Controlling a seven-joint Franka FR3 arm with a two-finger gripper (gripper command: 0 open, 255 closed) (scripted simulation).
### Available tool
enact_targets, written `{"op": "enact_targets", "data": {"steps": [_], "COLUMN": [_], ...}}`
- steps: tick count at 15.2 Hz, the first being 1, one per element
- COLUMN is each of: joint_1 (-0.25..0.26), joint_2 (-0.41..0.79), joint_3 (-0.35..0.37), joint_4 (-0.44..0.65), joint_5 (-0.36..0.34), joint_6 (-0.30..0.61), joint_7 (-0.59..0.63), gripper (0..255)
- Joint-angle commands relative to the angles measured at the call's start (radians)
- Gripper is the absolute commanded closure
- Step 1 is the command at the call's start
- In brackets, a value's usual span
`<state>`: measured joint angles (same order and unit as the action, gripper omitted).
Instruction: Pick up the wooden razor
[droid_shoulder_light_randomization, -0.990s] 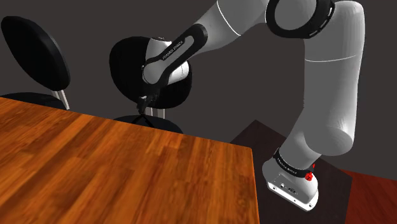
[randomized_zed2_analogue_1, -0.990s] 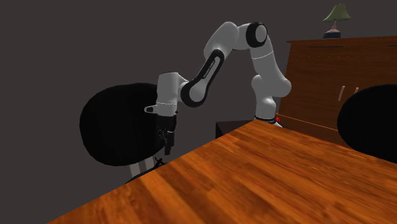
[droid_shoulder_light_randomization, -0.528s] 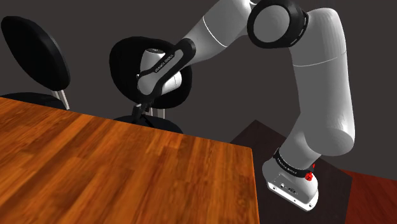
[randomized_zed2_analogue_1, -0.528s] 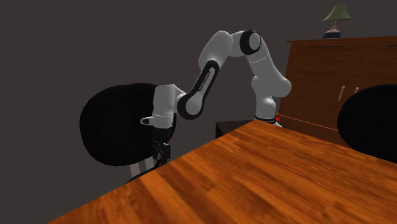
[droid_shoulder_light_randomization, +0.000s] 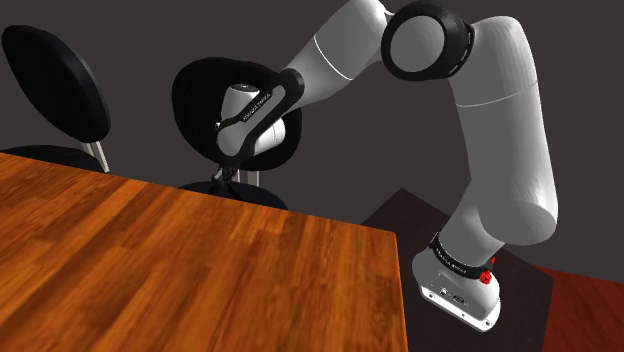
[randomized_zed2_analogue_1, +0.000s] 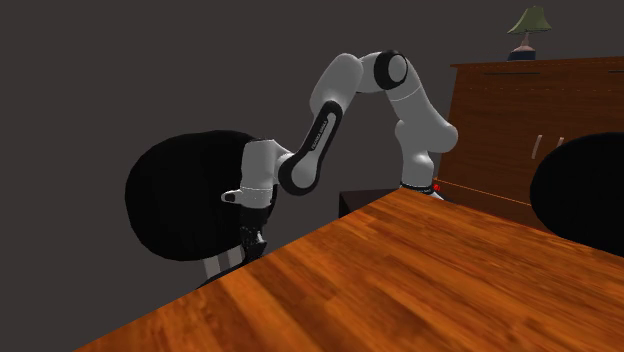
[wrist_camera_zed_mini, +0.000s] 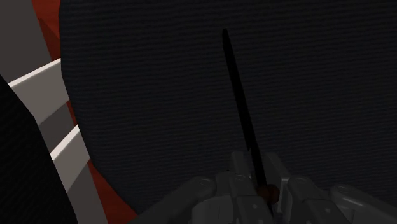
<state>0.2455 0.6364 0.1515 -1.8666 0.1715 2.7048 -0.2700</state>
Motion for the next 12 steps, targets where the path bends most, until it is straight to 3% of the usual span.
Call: {"op": "enact_targets", "data": {"steps": [1, 12], "joint_1": [0.000, 0.000], "joint_2": [0.000, -0.052], "joint_3": [0.000, -0.001], "joint_4": [0.000, -0.007], "joint_5": [0.000, -0.001], "joint_6": [0.000, -0.044], "joint_7": [0.000, 0.010], "gripper": [255, 255]}}
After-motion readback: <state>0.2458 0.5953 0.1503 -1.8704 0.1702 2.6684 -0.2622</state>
